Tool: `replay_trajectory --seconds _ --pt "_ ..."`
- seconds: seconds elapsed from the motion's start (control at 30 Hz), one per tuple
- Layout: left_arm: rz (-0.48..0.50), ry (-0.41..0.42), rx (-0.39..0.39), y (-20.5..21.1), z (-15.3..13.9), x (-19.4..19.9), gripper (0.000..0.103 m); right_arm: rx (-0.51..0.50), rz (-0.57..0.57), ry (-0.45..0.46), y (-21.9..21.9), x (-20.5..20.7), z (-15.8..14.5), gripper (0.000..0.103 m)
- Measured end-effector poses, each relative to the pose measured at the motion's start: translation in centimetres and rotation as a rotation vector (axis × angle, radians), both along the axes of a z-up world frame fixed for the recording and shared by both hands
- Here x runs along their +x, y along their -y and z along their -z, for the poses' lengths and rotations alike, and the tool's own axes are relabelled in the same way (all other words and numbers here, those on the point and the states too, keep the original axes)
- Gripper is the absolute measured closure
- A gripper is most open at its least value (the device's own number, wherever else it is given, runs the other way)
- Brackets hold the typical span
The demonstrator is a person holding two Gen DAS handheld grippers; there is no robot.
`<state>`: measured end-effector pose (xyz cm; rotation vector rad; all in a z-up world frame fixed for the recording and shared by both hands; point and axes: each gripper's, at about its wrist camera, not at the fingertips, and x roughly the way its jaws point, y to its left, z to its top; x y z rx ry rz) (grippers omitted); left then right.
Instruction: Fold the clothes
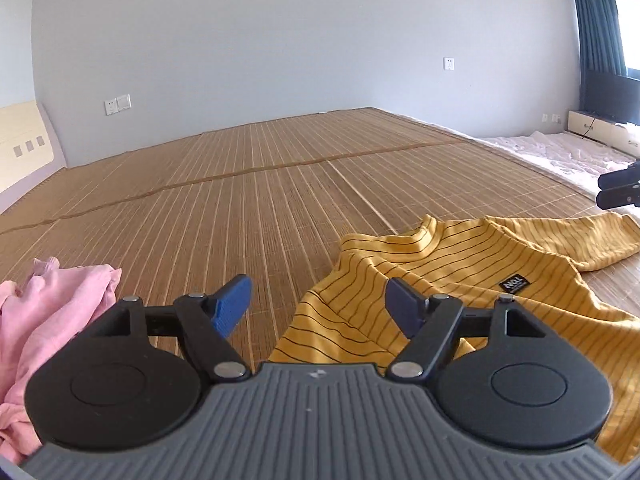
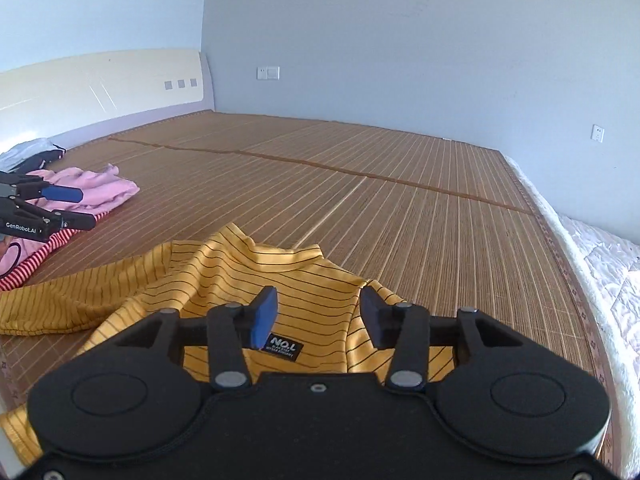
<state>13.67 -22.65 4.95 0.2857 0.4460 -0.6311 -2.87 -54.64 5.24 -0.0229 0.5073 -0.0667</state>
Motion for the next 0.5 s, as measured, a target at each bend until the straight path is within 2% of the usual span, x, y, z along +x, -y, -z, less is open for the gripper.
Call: replay_trajectory --seconds 0.13,0.23,0.27,0.3,0.4,0.5 --pt "0.007 -0.090 -0.004 2.8 3.9 3.4 0.025 0.014 -0.005 -0.110 0.7 8.6 3.6 0.056" --pt "-0.003 -0.119 0.016 4.4 7.3 4.6 0.025 0.050 -0.028 -0.136 0.6 13.0 6.3 0.066" --pt "-0.004 -0.122 0.031 4.7 8.3 4.8 0.025 0.072 -0.034 -0.157 0.7 14.1 7.0 0.076" --pt "0.004 -0.117 0.029 4.7 9.1 4.9 0.024 0.083 -0.043 -0.186 0.7 15.0 7.7 0.080" --pt "0.008 -0.115 -0.001 4.5 9.6 5.6 0.021 0.025 -0.024 -0.207 0.5 16.5 9.4 0.080" --pt "0.004 -0.057 0.049 5.1 9.5 6.5 0.020 -0.040 0.087 -0.185 1.1 17.1 9.9 0.080"
